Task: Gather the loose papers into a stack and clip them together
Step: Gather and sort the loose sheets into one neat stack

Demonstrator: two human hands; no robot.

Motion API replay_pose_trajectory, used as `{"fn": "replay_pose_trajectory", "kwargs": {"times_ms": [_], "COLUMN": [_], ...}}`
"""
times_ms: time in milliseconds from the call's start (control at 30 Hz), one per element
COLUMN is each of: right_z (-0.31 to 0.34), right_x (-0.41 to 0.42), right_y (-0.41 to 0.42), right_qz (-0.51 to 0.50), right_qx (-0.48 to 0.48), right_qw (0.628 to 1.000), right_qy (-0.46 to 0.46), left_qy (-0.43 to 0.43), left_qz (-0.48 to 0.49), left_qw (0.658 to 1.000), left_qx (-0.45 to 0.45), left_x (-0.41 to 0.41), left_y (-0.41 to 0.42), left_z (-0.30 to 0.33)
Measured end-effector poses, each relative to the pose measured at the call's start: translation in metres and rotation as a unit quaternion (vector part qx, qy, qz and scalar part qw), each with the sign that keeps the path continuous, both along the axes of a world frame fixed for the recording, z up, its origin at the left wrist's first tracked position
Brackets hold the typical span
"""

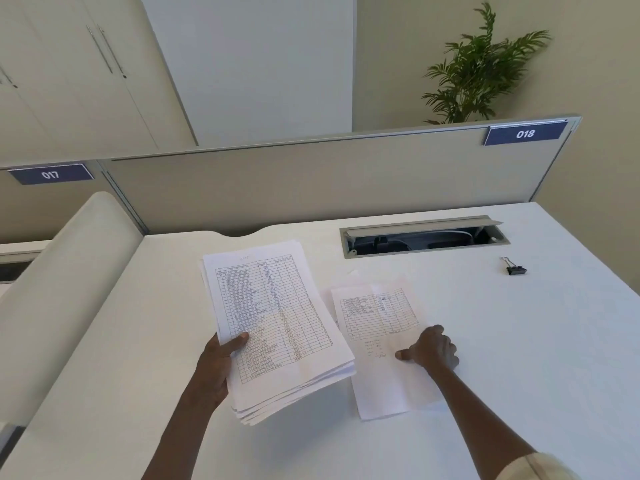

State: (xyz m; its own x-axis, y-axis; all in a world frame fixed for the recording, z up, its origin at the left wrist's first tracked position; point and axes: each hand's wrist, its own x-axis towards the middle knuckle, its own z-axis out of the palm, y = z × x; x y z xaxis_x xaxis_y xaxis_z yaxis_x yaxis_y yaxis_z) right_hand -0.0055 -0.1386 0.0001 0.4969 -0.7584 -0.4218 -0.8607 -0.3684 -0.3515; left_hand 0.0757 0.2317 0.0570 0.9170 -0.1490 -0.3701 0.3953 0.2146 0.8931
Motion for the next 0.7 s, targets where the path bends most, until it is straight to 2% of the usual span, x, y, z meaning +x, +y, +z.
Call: {"fn": "replay_pose_trajectory", "kwargs": {"times_ms": [67, 200, 500, 700], "right_z": [0.002, 0.009, 0.069, 0.12], "right_x": [-0.002, -0.012, -0.018, -0.017], "right_y": [-0.001, -0.005, -0.023, -0.033], "right_qz": [-0.018, -0.02, 0.045, 0.078], "right_qx": [0.005, -0.047, -0.07, -0.03], "right_qw": [0.999, 0.991, 0.968, 0.939], "right_qy": [-0.045, -0.123, -0.239, -0.335], "left_qy": [0.004, 0.006, -0.006, -0.015], "left_qz": [-0.008, -0.022, 0.011, 0.027], "left_qw": [1.0, 0.999, 0.995, 0.994], "left_qx": [0.011, 0.031, 0.096, 0.101], "left_x": [-0.004, -0.012, -0.019, -0.028], "left_y": [-0.004, -0.013, -0.036, -0.059], "left_z": [0.001, 0.0, -0.01, -0.007]}}
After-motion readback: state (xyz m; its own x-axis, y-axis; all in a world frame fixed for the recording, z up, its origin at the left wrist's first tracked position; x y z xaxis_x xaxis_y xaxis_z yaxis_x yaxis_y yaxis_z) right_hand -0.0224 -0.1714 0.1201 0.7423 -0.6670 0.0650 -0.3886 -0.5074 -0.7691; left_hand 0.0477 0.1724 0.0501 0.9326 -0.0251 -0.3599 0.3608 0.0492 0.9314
